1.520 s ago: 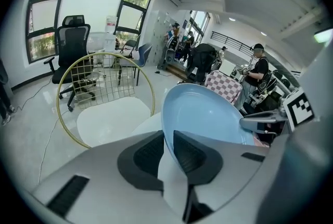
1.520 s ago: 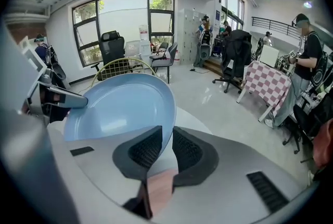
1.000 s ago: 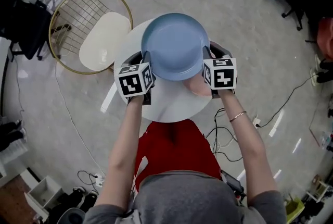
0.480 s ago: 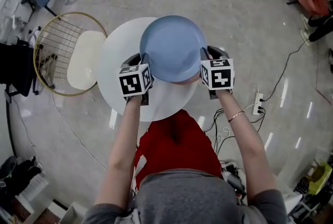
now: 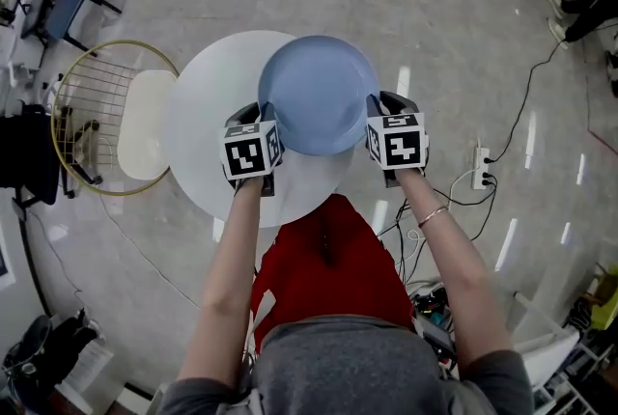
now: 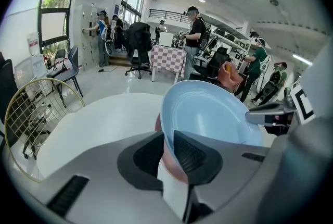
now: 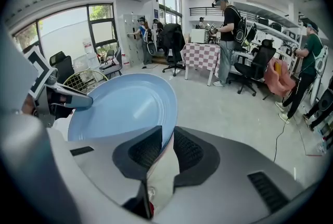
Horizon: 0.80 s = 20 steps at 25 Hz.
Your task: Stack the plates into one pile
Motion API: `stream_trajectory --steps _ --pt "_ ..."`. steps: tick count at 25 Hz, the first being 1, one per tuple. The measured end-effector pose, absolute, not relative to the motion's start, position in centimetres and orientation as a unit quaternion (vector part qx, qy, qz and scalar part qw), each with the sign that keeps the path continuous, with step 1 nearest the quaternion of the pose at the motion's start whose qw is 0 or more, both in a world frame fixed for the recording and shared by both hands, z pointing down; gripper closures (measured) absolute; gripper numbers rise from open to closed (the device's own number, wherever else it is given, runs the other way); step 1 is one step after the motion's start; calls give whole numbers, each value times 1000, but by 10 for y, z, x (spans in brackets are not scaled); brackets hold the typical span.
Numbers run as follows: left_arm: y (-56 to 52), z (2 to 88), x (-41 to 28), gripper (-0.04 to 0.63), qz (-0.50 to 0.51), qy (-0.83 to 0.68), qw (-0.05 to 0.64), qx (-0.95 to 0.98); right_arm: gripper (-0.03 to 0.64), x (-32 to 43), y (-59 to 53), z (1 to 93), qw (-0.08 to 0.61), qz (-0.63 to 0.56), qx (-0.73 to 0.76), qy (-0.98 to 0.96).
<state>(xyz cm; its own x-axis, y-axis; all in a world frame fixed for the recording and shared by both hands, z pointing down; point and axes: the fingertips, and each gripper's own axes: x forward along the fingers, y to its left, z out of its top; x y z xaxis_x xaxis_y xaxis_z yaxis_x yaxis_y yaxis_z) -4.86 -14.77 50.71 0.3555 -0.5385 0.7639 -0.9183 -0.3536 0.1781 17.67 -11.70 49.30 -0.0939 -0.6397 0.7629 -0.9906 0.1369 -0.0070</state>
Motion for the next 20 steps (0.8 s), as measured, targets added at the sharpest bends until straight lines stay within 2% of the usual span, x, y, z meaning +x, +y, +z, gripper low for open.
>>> stream_trajectory --steps 20 --pt "-150 537 -50 523 353 -471 306 748 541 175 -119 528 345 293 578 -679"
